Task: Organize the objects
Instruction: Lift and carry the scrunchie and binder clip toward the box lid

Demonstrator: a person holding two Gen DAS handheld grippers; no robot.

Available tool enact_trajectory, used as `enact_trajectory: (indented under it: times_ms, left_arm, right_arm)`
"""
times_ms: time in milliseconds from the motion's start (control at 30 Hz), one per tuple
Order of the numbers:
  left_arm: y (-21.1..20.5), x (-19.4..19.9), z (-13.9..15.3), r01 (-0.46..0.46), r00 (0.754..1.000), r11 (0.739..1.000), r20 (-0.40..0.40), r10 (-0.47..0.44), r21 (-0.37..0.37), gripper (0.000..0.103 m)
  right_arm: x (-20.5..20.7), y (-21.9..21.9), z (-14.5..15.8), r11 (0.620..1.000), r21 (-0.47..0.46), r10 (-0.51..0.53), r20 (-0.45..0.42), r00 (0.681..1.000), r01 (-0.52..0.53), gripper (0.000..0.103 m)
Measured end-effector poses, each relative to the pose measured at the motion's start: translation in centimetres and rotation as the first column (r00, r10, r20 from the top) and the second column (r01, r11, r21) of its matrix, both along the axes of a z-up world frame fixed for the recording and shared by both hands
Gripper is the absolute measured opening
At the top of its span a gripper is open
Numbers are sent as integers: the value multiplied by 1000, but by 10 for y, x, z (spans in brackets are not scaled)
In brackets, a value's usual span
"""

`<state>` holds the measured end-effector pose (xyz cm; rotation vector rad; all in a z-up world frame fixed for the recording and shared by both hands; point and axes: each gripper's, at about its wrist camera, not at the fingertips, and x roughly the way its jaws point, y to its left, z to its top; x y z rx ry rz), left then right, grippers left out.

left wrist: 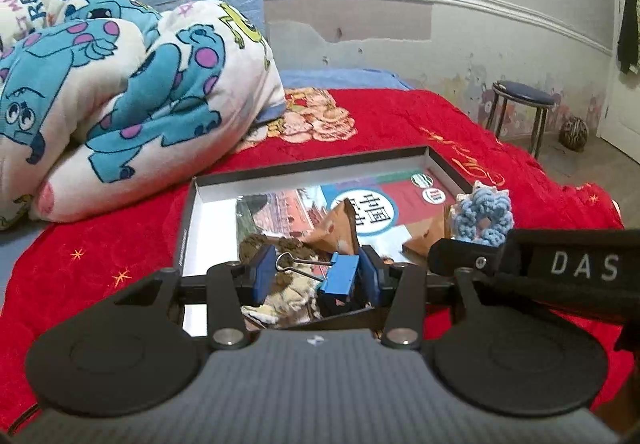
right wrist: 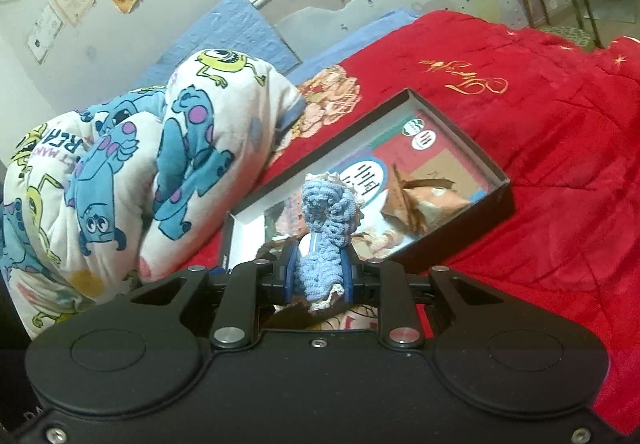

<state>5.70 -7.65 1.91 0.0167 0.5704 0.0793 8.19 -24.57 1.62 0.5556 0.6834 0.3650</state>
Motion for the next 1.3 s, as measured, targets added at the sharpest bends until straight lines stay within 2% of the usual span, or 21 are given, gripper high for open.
enact_trajectory:
  times_ms: [233, 400, 533, 733, 933, 1100, 1300]
  left_arm:
    - [6, 1, 3, -9, 1000, 1000, 29, 9, -4, 49]
    - [8, 5, 4, -12, 999, 1000, 46, 11, 7, 49]
    - [13, 4, 9, -22, 998, 1000, 65, 23, -13, 49]
    - [22, 1, 12, -50, 996, 998, 76, 52, -31, 49]
    - [19, 8, 5, -77, 996, 997, 47, 76, 26, 49]
    - [17, 14, -3, -87, 996, 995, 8, 87, 56, 49]
    - [10, 20, -17, -95, 995, 991, 1, 95, 94, 49]
  right_arm:
    - [12, 11, 12, 998, -42, 51, 55, 997, -49, 22]
    - [15, 6, 23, 997, -35, 66, 103, 992, -62, 22]
    - [25, -1, 32, 998, -18, 62, 102, 993, -61, 22]
    - [49, 9, 60, 993, -65, 107, 121, 987, -100, 22]
    - [77, 25, 80, 989, -106, 120, 150, 981, -104, 22]
    - [78, 20, 70, 987, -130, 118, 173, 978, -96, 22]
    - [82, -2, 25, 994, -86, 78, 77, 994, -71, 22]
